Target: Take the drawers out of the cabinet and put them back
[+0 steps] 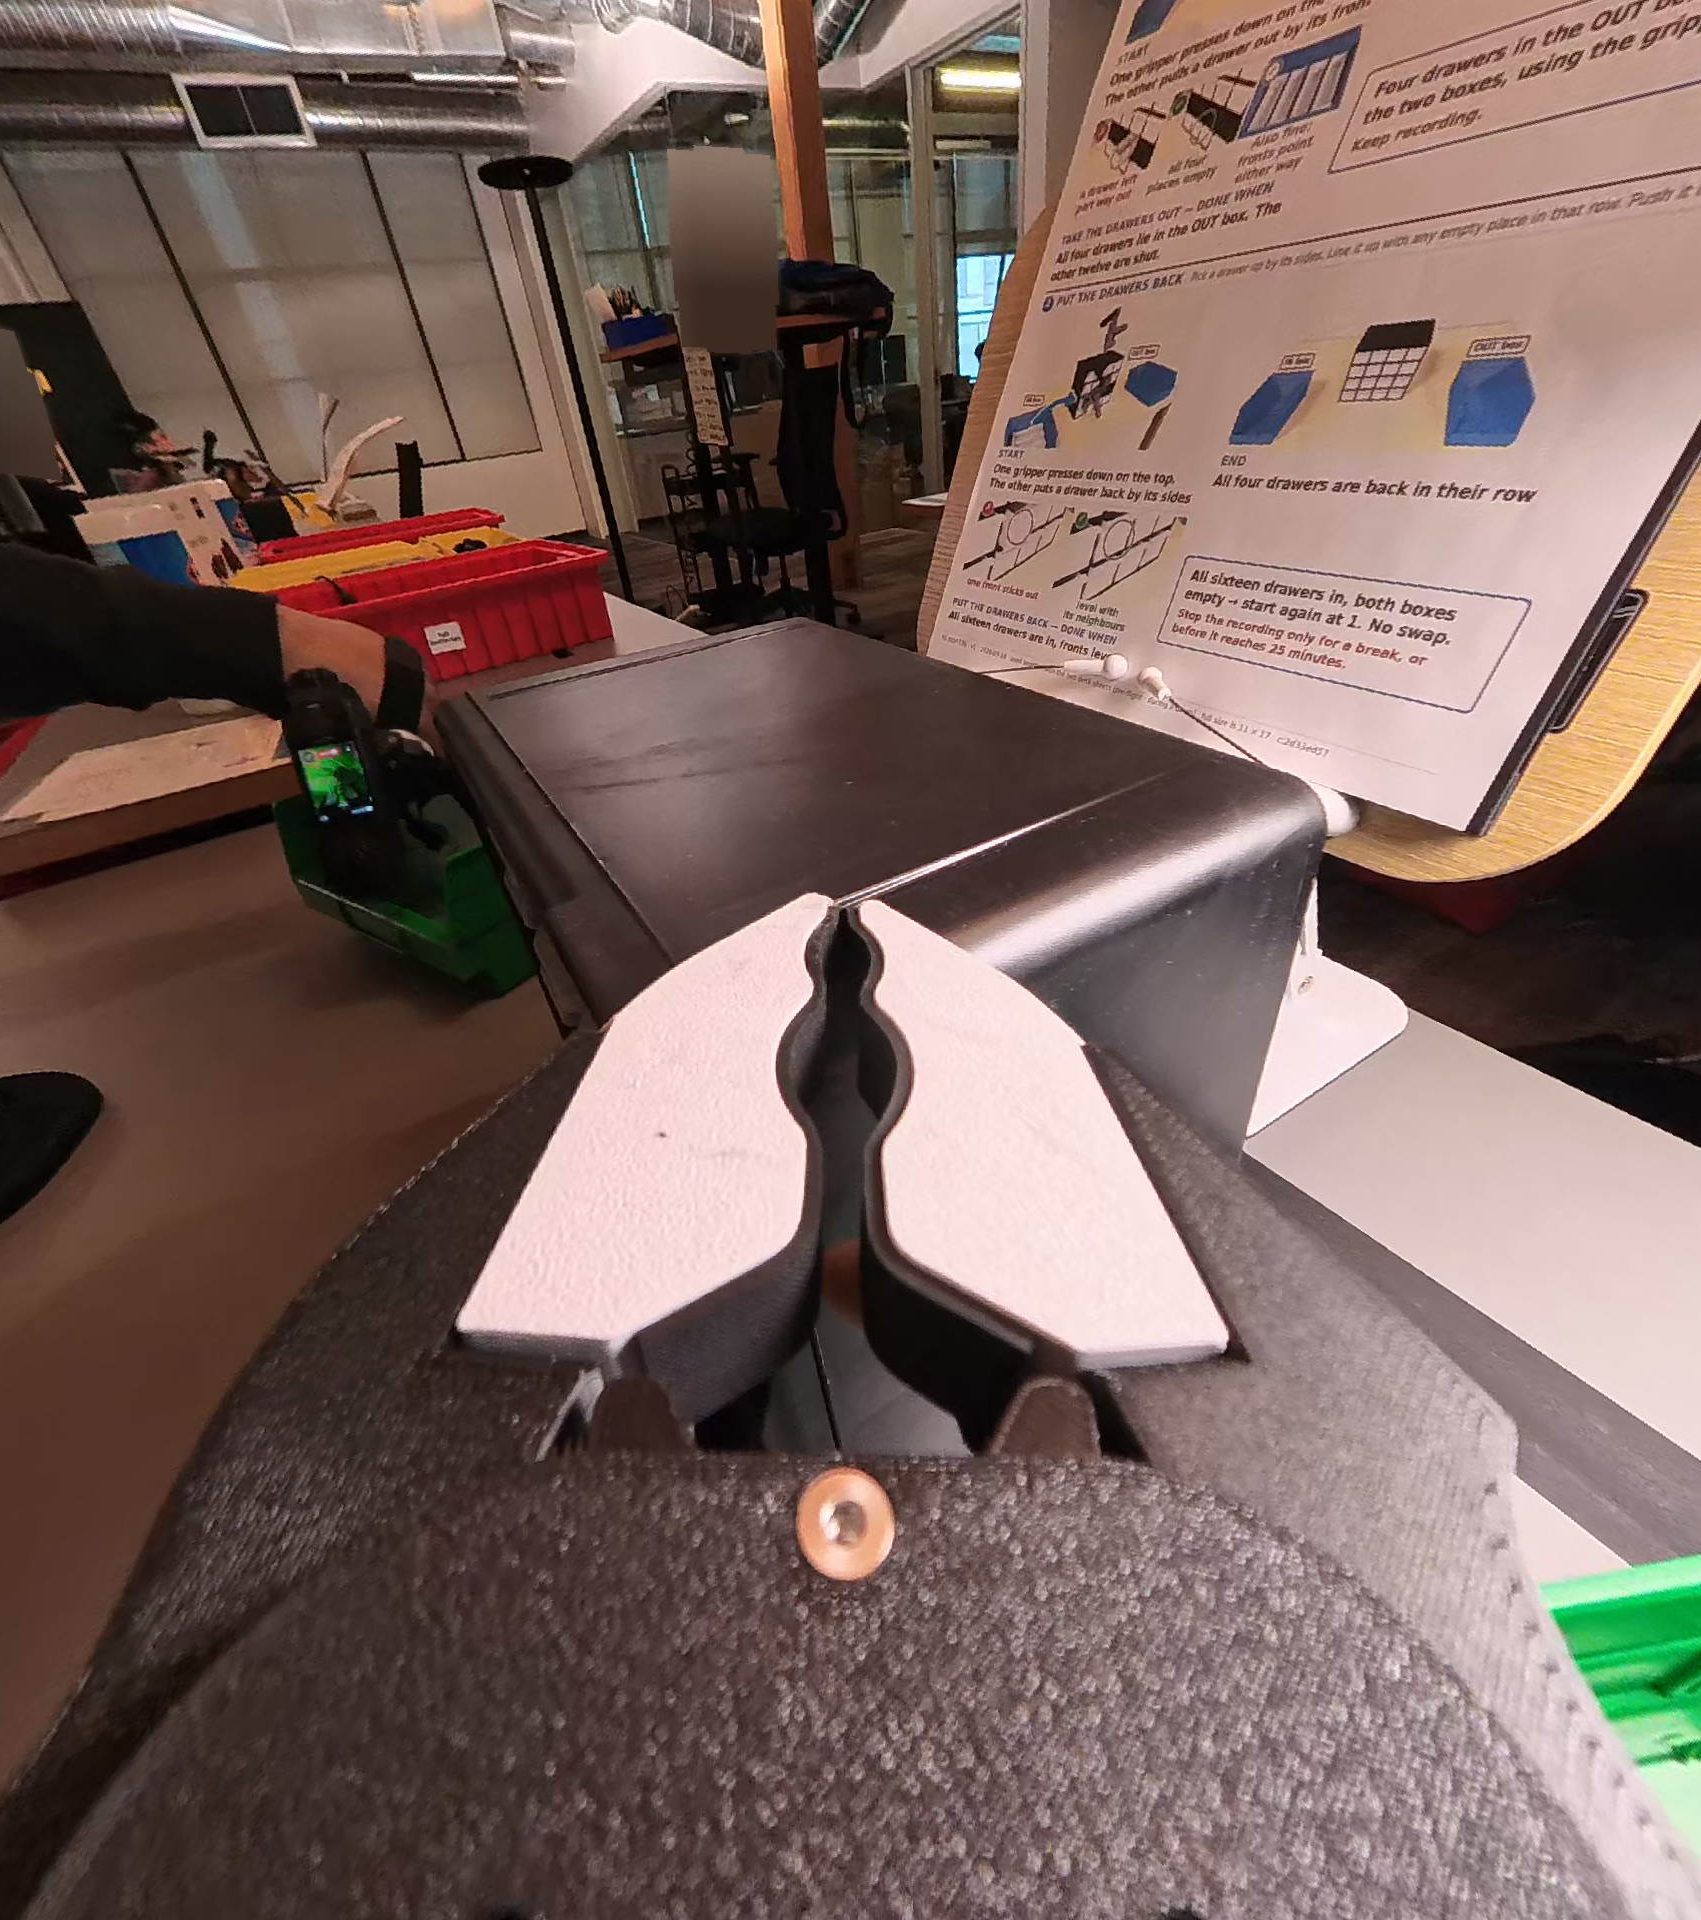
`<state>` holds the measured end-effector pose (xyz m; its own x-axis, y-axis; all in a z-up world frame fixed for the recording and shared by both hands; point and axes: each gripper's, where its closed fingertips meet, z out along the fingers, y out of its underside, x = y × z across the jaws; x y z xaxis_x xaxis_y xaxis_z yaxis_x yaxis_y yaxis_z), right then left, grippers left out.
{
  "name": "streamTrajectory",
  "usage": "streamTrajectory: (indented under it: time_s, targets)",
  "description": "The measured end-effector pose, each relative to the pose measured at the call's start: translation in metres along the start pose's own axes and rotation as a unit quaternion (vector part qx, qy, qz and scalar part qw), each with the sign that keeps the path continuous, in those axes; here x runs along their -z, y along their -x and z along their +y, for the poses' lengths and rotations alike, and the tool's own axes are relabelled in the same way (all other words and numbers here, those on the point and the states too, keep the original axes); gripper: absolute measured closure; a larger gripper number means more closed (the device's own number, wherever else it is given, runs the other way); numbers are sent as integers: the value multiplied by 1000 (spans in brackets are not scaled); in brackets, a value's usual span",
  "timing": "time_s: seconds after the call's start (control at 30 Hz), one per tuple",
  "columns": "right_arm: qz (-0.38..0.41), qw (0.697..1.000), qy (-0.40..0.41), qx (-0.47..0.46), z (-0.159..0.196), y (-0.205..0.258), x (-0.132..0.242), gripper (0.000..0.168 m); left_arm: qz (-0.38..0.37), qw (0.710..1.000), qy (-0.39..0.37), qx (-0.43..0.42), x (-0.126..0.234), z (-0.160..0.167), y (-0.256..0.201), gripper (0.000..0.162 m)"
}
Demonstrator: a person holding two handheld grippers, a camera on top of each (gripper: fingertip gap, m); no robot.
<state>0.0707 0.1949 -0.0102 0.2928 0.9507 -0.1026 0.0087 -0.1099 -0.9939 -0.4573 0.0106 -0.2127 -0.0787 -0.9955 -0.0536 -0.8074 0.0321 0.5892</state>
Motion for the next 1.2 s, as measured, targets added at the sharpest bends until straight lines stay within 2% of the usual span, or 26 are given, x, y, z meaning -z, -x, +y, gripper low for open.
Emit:
streamTrajectory:
  time_s: [0.3,0.53,0.67,0.77,0.93,1.03,1.2]
  targets:
    - [-6,1000,-5,-7,0,1,-1,168,-15,989,-114,97,20,-25,20,147]
    - [2,1000,1,0,0,2,-1,168,1,974,-150,169,24,-29,24,148]
    - [2,1000,-1,-2,0,2,-1,168,8,961,-165,223,47,-22,19,148]
    - [5,1000,-1,-1,0,2,-1,168,-3,953,-179,245,85,-12,13,148]
    - [8,1000,0,0,0,2,-1,168,-9,943,-226,243,181,-17,-11,148]
    - [8,1000,0,0,0,2,-1,168,16,938,-274,211,240,-45,-33,148]
    - [10,1000,0,0,0,2,-1,168,73,920,-368,109,325,-116,-66,148]
